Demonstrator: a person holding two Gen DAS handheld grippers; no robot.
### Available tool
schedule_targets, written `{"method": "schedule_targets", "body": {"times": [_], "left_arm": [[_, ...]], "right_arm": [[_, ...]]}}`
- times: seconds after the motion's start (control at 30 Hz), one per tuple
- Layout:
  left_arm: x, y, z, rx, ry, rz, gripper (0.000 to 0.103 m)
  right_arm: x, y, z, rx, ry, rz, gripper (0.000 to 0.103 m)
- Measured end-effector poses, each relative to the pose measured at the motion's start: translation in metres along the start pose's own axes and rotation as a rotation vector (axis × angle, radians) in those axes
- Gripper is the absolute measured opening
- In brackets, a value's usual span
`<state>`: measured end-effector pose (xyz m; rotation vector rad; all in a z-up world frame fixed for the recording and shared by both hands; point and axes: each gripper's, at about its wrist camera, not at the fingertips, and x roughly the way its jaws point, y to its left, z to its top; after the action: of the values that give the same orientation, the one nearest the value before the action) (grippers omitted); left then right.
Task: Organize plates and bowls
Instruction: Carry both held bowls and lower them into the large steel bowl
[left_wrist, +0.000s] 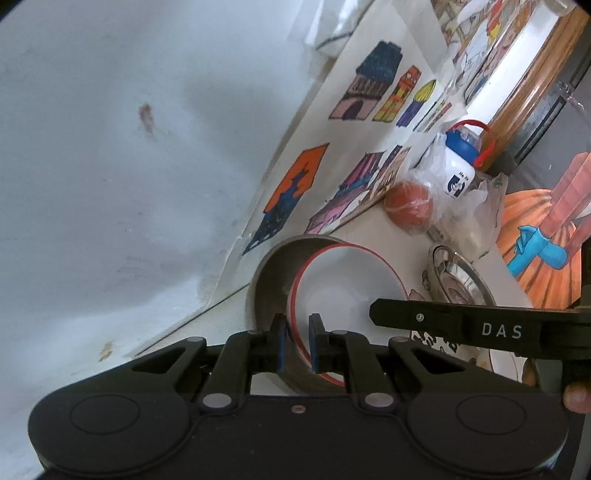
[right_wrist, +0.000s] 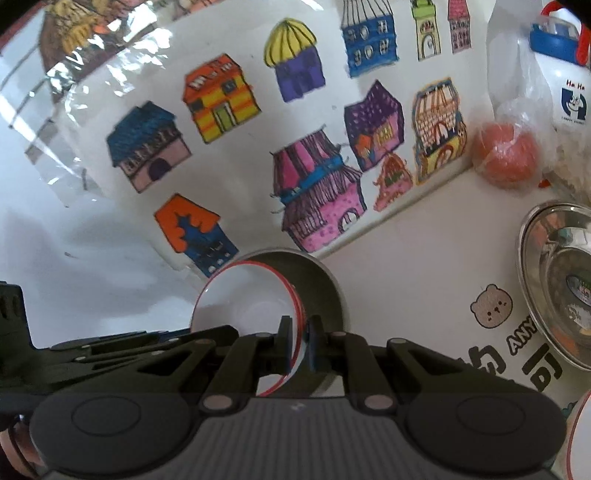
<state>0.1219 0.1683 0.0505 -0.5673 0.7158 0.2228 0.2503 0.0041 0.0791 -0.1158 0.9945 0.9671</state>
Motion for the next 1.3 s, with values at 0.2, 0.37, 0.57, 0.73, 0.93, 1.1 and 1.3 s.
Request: {"method": "schedule_targets", "body": {"times": [0.2, 0.37, 0.57, 0.73, 0.93, 1.1, 1.3], "left_arm": [[0.008, -0.003, 0.001, 0.012, 0.019, 0.008, 0.013], [0.011, -0.005, 0.004, 0.018, 0.029, 0.000, 0.016], [0.008, -0.008, 0.004, 0.022, 0.031, -0.004, 0.019], [0.006, -0.007, 0.004, 0.016, 0.032, -0.005, 0.022], [0.005, -0.010, 0.004, 0.025, 0.040, -0.004, 0.028], [0.003, -0.011, 0.004, 0.030, 0.034, 0.001, 0.044], [-0.001, -0.011, 0.004, 0.030, 0.019, 0.000, 0.047]], "right_arm": [[0.004, 0.003, 0.009, -0.021, 0.027, -0.028, 0.010], [0.005, 0.005, 0.015, -0.031, 0.052, -0.038, 0.013], [0.007, 0.005, 0.017, -0.039, 0.081, -0.050, 0.016], [0.012, 0.007, 0.020, -0.052, 0.107, -0.055, 0.016], [0.017, 0.013, 0.021, -0.078, 0.123, -0.082, 0.017], [0.017, 0.013, 0.022, -0.080, 0.124, -0.084, 0.019], [0.018, 0.013, 0.020, -0.084, 0.122, -0.079, 0.020]]}}
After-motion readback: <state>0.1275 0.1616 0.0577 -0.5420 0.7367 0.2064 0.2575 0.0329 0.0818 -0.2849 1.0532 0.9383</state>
